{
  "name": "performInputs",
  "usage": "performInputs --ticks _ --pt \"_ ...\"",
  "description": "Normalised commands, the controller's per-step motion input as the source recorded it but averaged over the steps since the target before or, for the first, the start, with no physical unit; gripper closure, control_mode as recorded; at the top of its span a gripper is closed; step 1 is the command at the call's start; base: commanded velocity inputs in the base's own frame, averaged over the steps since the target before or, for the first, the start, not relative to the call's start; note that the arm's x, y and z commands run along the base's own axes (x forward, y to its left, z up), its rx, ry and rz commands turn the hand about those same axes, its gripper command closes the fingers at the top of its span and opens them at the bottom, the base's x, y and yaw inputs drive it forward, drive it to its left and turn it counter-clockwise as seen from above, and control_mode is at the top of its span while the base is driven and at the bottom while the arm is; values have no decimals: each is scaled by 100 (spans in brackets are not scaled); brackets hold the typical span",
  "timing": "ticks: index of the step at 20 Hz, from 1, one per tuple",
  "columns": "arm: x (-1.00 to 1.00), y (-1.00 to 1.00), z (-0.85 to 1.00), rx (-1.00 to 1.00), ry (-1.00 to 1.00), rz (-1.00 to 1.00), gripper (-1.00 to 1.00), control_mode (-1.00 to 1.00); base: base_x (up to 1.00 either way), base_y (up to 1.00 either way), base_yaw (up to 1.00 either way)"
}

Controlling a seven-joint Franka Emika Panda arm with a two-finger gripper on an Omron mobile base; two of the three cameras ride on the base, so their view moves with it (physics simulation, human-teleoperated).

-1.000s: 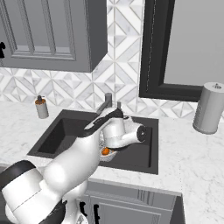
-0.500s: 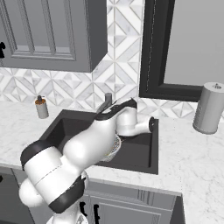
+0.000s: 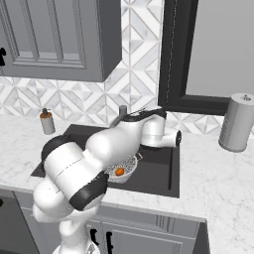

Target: Put the colander in the sink, put the tangerine in the colander, and turn on the sink faucet and pour water over the colander.

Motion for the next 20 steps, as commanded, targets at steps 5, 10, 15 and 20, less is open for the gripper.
performInputs --ticks 5,10,15,20 --pt "39 5 -4 0 -11 0 -100 -100 0 0 0" --pt "26 1 -6 0 -2 0 -100 -100 0 0 0" --pt "23 0 -11 0 0 0 -100 -100 0 0 0" --pt "23 1 -20 0 0 0 -100 -100 0 0 0"
